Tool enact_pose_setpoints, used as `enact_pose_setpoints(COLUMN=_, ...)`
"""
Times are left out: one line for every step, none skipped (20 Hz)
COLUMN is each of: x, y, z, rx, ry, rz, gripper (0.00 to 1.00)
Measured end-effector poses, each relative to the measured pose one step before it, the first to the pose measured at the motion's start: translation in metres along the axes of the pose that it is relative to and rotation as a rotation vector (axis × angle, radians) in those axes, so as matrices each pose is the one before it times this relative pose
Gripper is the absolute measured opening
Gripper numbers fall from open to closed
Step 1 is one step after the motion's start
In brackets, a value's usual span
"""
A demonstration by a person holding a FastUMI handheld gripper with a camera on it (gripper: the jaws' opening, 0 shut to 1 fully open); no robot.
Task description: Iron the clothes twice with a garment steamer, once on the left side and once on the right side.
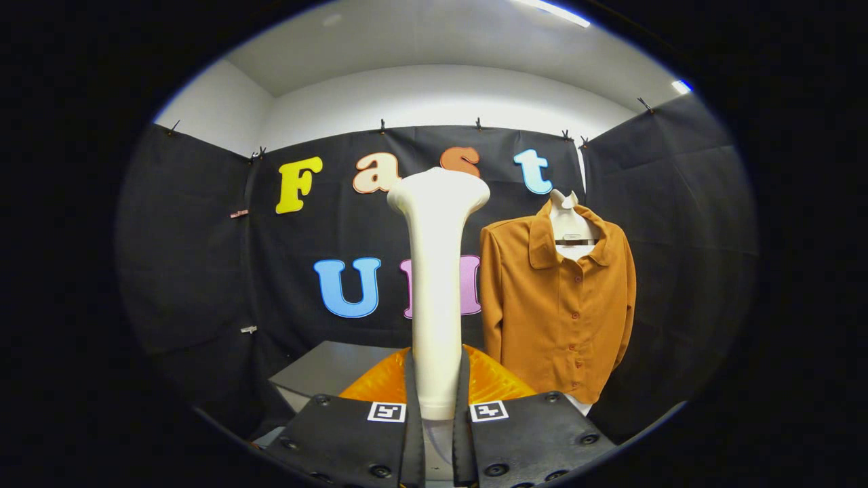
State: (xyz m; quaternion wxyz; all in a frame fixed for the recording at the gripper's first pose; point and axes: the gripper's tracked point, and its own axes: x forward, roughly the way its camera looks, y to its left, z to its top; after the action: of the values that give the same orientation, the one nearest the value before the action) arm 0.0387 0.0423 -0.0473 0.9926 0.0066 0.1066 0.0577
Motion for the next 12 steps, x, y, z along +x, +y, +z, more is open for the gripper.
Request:
enact_pose_setpoints(x=-0.00049, y=0.00306, z=-0.00092, rx=0.00224, ry=0.00111, rz=0.00227, gripper=0.2)
enact_pose_setpoints(x=-0.00117, y=0.00378, z=-0.00045, rx=0.00297, ry=-0.00183, rz=0.00112, gripper=0.2)
enact_pose_setpoints(x=-0.00112, y=0.00219, z=-0.00076, rx=-0.00091, ry=-0.00127, rz=-0.00032, gripper=0.2)
enact_pose_setpoints(x=-0.00053, y=0.00113, z=-0.00089, rx=-0.00135, ry=-0.00082, rz=-0.00156, gripper=0.2)
enact_pose_setpoints(x=0.00011, y=0.00162, z=-0.00076, rx=-0.00345, ry=-0.00309, rz=-0.0007, gripper=0.2)
enact_pose_setpoints(x=-0.00096, y=0.00203, z=-0.00068, rx=-0.00177, ry=-0.00231, rz=-0.00003, gripper=0.2)
enact_pose_setpoints(x=0.00003, y=0.00157, z=-0.00032, rx=-0.0024, ry=0.00001, rz=0.00118, gripper=0.2)
enact_pose_setpoints(x=-0.00134, y=0.0019, z=-0.00114, rx=0.00073, ry=-0.00008, rz=0.00154, gripper=0.2)
enact_pose_setpoints(x=-0.00034, y=0.00057, z=-0.00019, rx=-0.00003, ry=0.00005, rz=-0.00065, gripper=0.2)
enact_pose_setpoints(x=-0.00069, y=0.00117, z=-0.00041, rx=-0.00093, ry=0.00164, rz=-0.00046, gripper=0.2)
enact_pose_setpoints(x=-0.00101, y=0.00032, z=0.00024, rx=-0.00053, ry=-0.00176, rz=-0.00035, gripper=0.2)
enact_pose_setpoints(x=0.00051, y=-0.00041, z=-0.00035, rx=-0.00174, ry=0.0006, rz=-0.00113, gripper=0.2)
